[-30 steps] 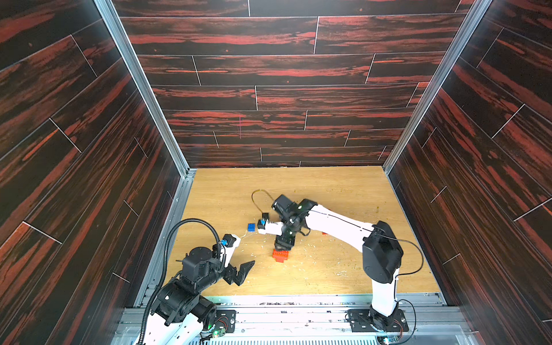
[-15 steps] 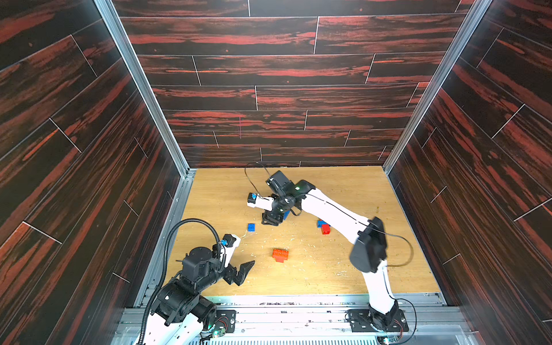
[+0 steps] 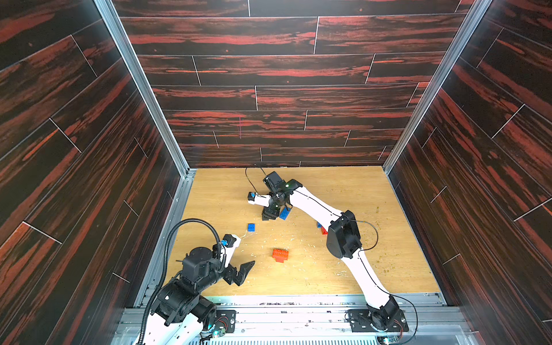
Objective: Assemble the letter f with lego
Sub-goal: Assemble the lego brick with the lego brick, then pick up the lego brick from the center of the board.
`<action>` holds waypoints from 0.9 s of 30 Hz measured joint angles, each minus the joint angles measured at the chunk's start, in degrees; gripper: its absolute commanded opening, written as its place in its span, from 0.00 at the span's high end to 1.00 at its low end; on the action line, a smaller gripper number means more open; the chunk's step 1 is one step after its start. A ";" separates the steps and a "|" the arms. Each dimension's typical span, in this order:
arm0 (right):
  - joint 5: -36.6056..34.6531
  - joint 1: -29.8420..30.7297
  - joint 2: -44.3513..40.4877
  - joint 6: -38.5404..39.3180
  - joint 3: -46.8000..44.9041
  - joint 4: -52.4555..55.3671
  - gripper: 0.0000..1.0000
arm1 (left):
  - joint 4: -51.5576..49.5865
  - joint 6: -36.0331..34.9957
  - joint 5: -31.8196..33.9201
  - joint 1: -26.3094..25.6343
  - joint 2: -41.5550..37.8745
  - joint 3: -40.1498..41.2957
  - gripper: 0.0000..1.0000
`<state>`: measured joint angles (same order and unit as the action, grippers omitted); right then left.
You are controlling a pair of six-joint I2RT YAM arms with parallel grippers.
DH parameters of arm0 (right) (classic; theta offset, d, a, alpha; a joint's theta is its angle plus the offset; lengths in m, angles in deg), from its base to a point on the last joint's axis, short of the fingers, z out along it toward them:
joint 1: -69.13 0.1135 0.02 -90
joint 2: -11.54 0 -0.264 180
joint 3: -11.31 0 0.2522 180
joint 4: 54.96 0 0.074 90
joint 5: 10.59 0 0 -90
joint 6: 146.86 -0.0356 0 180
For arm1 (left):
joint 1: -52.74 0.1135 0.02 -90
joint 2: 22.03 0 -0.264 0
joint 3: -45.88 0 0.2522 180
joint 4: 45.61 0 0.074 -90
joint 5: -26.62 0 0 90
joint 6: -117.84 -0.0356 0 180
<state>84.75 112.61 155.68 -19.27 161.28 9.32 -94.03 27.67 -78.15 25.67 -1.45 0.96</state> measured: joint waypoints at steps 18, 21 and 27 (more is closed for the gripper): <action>2.62 -0.57 3.80 0.66 0.09 -0.61 0.36 | 0.02 0.02 0.28 -0.04 0.00 0.00 0.00; 2.67 -0.74 4.00 0.66 0.09 -0.76 0.36 | 0.00 0.02 0.33 -0.04 0.02 0.00 0.00; 2.82 -0.87 4.44 0.66 0.09 -1.14 0.36 | 0.02 0.02 0.44 -0.04 0.02 0.00 0.00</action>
<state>87.57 111.74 160.12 -18.62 161.36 8.18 -94.00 27.70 -77.71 25.63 -1.43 0.96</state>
